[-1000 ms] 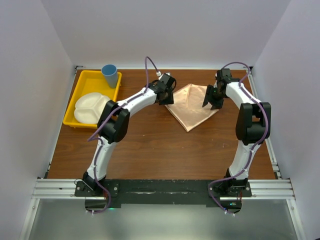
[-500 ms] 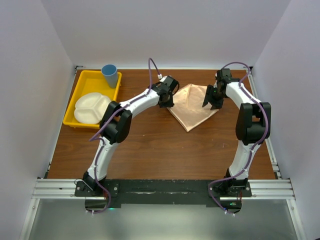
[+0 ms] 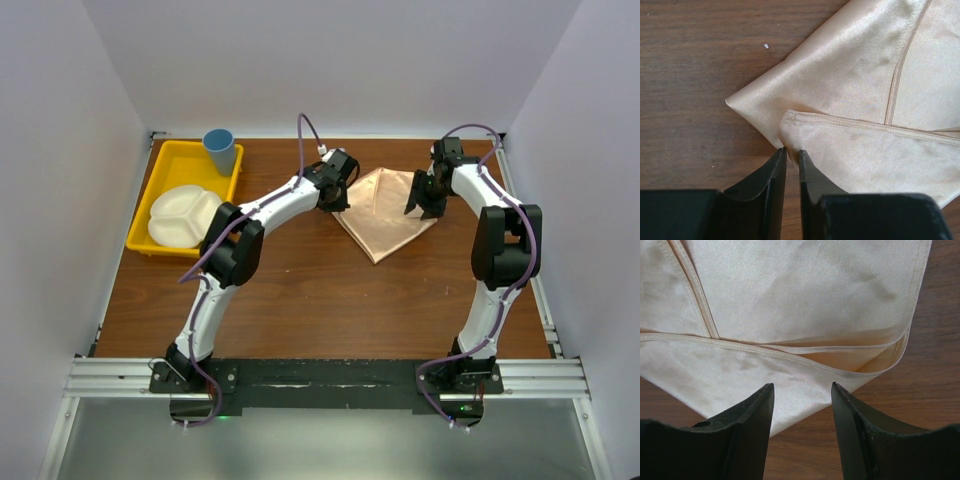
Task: Fold the napkin, place the utensils inside, and roll it up
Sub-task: Fold the napkin
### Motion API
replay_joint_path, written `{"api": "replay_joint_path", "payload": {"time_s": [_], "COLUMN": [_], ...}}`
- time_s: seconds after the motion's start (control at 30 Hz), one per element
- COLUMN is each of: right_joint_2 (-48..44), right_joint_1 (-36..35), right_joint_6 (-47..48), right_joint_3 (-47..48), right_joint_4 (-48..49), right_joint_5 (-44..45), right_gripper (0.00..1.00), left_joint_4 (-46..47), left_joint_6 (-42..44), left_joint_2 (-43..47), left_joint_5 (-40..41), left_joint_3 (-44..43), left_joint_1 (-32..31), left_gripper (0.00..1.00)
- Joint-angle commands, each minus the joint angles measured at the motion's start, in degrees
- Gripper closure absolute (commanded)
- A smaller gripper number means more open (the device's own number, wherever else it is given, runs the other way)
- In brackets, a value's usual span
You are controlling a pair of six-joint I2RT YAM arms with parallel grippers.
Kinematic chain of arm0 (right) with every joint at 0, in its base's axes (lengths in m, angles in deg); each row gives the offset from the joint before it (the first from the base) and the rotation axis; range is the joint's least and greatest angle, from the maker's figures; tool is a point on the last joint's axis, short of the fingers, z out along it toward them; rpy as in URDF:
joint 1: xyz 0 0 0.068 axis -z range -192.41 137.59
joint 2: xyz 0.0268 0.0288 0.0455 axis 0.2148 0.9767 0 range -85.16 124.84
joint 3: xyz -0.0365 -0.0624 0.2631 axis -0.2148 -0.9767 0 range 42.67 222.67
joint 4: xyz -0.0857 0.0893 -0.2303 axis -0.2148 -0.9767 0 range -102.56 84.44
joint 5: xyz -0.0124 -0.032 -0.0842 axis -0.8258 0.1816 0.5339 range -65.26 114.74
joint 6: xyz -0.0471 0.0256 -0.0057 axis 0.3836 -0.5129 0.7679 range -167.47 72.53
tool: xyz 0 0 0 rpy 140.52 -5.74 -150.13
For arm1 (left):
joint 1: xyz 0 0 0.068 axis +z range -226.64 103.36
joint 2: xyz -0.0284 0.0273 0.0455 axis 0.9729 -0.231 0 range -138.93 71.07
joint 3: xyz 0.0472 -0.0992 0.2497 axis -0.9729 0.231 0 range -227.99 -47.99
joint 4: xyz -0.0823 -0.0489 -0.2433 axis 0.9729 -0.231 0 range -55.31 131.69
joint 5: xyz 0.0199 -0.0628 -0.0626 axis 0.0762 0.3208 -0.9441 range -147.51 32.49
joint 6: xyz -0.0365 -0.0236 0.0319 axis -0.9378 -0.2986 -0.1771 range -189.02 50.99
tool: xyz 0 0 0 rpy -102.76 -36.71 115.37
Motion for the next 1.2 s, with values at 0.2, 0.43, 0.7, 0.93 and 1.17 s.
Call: {"api": "replay_joint_path", "payload": {"time_s": [0.2,0.43,0.7,0.93,1.17], "right_joint_2": [-2.62,-2.88,-2.97,-1.13,3.35], "right_joint_1": [-0.18,-1.49,-3.61,0.61,1.66], "right_joint_6": [-0.25,-0.25,-2.00,-0.34,-0.34], "right_joint_3": [2.61,3.05,0.85,1.02,4.01], "right_joint_4": [-0.58,-0.58,1.62,2.14,2.85], "right_joint_5": [-1.61,-1.87,-5.83,0.14,2.07], "right_gripper": [0.47,0.47,0.50,0.61,0.66], "left_joint_4": [3.32,5.33,6.57,7.54,7.89], "left_joint_6": [3.96,4.31,5.01,6.33,6.59], "left_joint_2": [1.35,1.97,1.53,1.62,1.18], "left_joint_5": [3.32,3.86,2.63,2.72,2.80], "left_joint_3": [-2.25,-0.24,1.79,3.28,3.64], "left_joint_1": [0.34,1.39,2.01,2.18,2.27], "left_gripper": [1.00,1.00,1.00,1.00,1.00]}}
